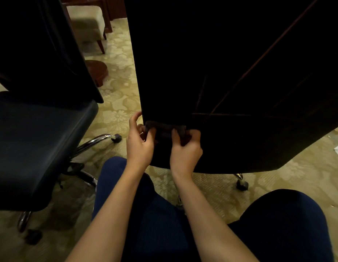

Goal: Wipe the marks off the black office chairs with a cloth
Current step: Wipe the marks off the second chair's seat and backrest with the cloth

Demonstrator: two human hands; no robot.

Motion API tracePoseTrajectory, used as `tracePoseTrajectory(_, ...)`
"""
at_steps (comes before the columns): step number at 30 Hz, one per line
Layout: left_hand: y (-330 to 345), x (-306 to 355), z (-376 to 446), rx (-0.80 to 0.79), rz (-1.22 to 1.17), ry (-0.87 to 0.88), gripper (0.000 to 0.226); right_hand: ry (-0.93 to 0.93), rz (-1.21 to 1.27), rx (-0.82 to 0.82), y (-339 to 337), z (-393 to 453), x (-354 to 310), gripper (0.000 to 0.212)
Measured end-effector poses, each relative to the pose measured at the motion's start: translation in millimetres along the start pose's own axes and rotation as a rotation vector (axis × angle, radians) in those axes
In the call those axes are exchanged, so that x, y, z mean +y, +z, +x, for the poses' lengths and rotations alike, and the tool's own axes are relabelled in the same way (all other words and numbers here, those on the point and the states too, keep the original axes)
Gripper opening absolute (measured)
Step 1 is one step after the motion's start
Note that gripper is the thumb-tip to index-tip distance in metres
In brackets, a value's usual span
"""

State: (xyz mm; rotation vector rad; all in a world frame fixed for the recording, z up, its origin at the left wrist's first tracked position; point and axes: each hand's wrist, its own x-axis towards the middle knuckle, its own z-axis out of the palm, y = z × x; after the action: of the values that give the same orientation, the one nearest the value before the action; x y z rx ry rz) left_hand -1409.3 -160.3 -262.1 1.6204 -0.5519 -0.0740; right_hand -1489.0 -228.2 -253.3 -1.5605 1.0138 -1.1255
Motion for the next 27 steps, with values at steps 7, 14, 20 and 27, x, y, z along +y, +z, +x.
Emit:
tracePoseTrajectory(7,-9,1,-3,-0.077,0.045,0.043,0.052,0.171,0.125,0.021,1,-11,-2,0.022)
tracePoseTrajectory(14,15,1,-34,-0.099,-0.100,0.022,0.043,0.089,0.181,0.017,-21,-4,3,0.029)
tracePoseTrajectory(20,39,-45,-70,0.052,0.055,-0.141,0.037,0.210,0.089,-0.032,-30,-16,64,0.026)
tracePoseTrajectory(27,48,-124,-76,0.041,-0.054,-0.980,0.046,0.735,0.036,-0.143,-28,-27,135,0.020)
